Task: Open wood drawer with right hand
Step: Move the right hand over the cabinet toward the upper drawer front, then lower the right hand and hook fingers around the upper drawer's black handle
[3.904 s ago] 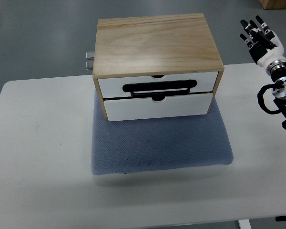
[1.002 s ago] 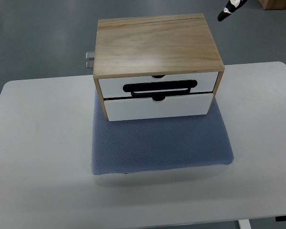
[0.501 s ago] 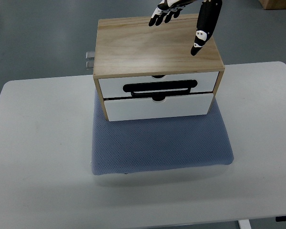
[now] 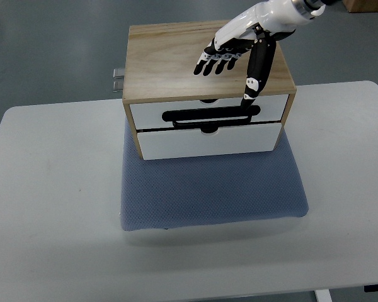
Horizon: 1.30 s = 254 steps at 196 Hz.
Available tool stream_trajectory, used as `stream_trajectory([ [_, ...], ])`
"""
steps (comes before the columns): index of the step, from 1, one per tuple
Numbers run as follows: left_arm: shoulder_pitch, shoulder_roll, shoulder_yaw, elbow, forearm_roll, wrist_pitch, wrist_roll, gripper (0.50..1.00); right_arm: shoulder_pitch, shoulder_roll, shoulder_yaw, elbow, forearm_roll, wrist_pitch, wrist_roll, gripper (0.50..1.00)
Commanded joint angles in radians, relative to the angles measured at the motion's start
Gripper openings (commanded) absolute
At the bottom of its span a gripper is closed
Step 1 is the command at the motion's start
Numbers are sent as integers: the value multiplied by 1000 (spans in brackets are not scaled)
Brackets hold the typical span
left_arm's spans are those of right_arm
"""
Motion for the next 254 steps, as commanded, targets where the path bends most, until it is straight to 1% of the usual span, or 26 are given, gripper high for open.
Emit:
stream_trajectory([
  [1,0,0,0,0,0,0,0,1000,-22,5,-15,37,12,0,-6,942],
  [7,0,0,0,0,0,0,0,1000,-29,8,-15,40,12,-3,-7,942],
  [35,0,0,0,0,0,0,0,1000,-56,29,-19,43,12,-63,-9,940],
  [58,0,0,0,0,0,0,0,1000,-70,66,-24,43,12,-118,-16,940],
  [67,0,0,0,0,0,0,0,1000,-70,66,-24,43,12,-119,-16,940],
  [68,0,0,0,0,0,0,0,1000,-73,75,-28,40,12,-138,-30,940],
  [72,0,0,0,0,0,0,0,1000,-72,80,-29,41,13,-148,-35,940],
  [87,0,0,0,0,0,0,0,1000,-72,98,-44,43,13,-163,-52,942],
  [118,0,0,0,0,0,0,0,1000,-72,127,-62,43,13,-186,-53,940],
  [125,0,0,0,0,0,0,0,1000,-73,149,-65,43,13,-198,-58,940],
  [142,0,0,0,0,0,0,0,1000,-73,153,-68,43,13,-206,-59,940],
  [143,0,0,0,0,0,0,0,1000,-75,161,-70,41,13,-226,-61,940],
  [146,0,0,0,0,0,0,0,1000,-76,164,-71,41,13,-232,-61,940],
  [192,0,0,0,0,0,0,0,1000,-92,175,-91,41,13,-255,-61,940],
  [215,0,0,0,0,0,0,0,1000,-95,176,-91,43,13,-253,-61,940],
  [218,0,0,0,0,0,0,0,1000,-111,186,-91,41,13,-258,-59,940],
  [254,0,0,0,0,0,0,0,1000,-128,187,-90,41,13,-273,-59,940],
])
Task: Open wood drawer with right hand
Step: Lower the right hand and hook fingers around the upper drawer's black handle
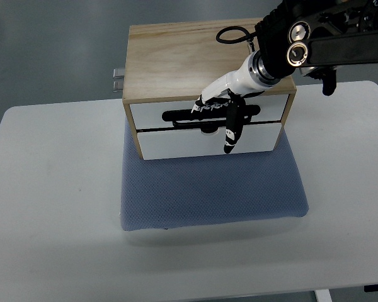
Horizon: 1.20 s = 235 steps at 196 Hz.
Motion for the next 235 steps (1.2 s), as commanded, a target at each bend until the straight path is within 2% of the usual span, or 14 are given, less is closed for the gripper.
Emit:
stream_trajectory([
  [1,0,0,0,0,0,0,0,1000,-12,1,2,0,0,-8,0,940],
  [70,0,0,0,0,0,0,0,1000,-22,-2,9,-2,3,-34,5,942],
  [133,0,0,0,0,0,0,0,1000,-50,-7,14,-3,52,-89,6,942],
  [235,0,0,0,0,0,0,0,1000,-77,-7,15,0,70,-114,9,942],
])
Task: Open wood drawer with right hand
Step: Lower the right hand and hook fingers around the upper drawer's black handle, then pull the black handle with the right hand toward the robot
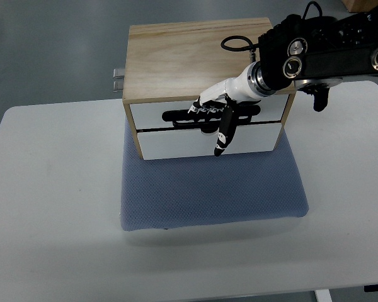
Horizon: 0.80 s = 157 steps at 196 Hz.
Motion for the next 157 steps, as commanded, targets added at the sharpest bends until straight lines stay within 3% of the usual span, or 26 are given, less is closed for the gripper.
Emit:
stream_trajectory([
  [1,0,0,0,0,0,0,0,1000,-5,-3,0,2,1,-2,0,942],
  [157,0,0,0,0,0,0,0,1000,9,-26,0,38,33,67,23,942],
])
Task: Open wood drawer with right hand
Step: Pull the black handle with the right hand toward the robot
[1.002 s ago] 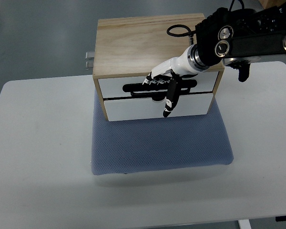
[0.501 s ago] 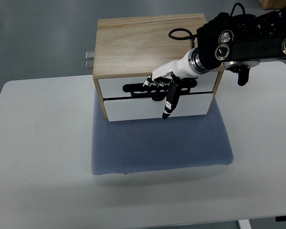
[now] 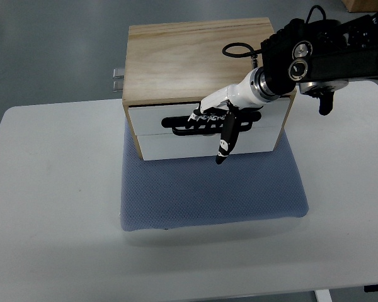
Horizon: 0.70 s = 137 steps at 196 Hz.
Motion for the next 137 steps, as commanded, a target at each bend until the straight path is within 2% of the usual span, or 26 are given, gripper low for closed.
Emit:
stream_trajectory([
  [1,0,0,0,0,0,0,0,1000,6,-4,0,5,22,20,1,942],
  [137,0,0,0,0,0,0,0,1000,29,-32,0,72,39,95,32,942],
])
